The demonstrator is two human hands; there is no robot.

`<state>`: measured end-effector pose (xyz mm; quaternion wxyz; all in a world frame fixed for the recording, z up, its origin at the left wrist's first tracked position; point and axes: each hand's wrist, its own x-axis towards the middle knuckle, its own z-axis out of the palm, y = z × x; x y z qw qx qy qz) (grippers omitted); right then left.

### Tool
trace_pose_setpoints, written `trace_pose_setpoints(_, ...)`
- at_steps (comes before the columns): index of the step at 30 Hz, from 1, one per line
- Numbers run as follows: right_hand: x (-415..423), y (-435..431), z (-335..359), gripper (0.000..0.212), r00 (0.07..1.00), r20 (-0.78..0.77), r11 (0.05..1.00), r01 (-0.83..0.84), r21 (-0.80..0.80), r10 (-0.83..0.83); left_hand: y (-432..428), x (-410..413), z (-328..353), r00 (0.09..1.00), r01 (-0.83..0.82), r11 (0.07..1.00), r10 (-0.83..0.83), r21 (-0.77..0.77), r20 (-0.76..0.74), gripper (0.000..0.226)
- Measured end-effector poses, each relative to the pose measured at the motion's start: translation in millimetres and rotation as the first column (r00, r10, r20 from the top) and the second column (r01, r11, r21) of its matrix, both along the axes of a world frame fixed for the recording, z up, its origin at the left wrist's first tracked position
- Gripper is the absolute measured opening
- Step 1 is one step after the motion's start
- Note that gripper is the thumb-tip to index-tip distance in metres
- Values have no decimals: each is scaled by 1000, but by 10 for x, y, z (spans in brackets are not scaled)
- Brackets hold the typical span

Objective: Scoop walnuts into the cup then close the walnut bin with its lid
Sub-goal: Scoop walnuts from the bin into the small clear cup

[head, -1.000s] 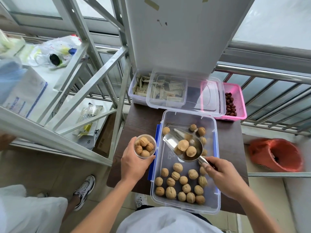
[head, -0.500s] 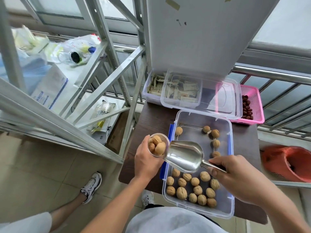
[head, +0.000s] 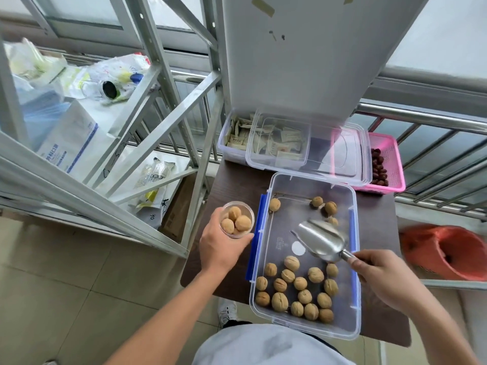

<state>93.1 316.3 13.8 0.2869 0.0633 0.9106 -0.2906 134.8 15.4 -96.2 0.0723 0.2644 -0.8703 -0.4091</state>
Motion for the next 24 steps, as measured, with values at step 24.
trace_pose_setpoints(24,202,-7,-596,25,980,156,951,-164,263,126,-105,32,-80,991,-132,985,133,109,-5,80)
